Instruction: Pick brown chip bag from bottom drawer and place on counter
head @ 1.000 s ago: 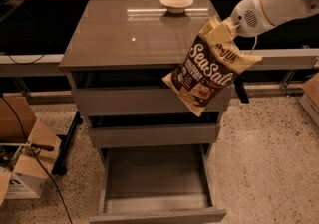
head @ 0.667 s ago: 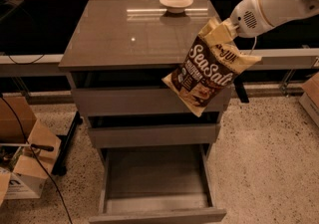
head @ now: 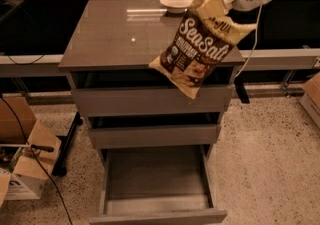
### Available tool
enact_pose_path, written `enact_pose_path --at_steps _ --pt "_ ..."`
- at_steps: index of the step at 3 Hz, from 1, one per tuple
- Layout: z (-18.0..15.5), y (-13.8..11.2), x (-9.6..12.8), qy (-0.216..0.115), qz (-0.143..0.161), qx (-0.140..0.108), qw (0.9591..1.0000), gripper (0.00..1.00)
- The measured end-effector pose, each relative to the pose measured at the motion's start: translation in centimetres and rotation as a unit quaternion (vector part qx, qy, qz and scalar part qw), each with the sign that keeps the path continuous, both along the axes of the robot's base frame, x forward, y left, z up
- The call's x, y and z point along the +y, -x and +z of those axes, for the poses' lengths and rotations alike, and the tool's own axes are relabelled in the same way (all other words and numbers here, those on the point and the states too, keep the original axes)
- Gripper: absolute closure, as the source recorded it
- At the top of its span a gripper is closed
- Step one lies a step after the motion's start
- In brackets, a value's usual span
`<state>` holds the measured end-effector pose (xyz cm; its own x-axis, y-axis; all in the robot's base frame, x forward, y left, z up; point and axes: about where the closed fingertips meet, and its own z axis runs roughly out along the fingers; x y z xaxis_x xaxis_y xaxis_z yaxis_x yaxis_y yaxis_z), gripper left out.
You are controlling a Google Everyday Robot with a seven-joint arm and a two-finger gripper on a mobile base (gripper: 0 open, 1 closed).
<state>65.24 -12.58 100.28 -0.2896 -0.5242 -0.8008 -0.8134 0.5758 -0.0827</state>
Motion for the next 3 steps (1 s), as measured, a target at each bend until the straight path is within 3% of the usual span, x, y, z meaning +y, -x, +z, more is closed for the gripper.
enact_pose_path --at_steps 1,2,3 --pt "3.1 -1.7 1.9 -0.021 0.035 -0.039 0.9984 1.00" --pt "3.6 -5.2 3.1 -0.029 0.025 -0.055 0.9977 1.00" --pt "2.3 -9.8 3.4 -0.042 -0.022 -0.051 0.9976 1.00"
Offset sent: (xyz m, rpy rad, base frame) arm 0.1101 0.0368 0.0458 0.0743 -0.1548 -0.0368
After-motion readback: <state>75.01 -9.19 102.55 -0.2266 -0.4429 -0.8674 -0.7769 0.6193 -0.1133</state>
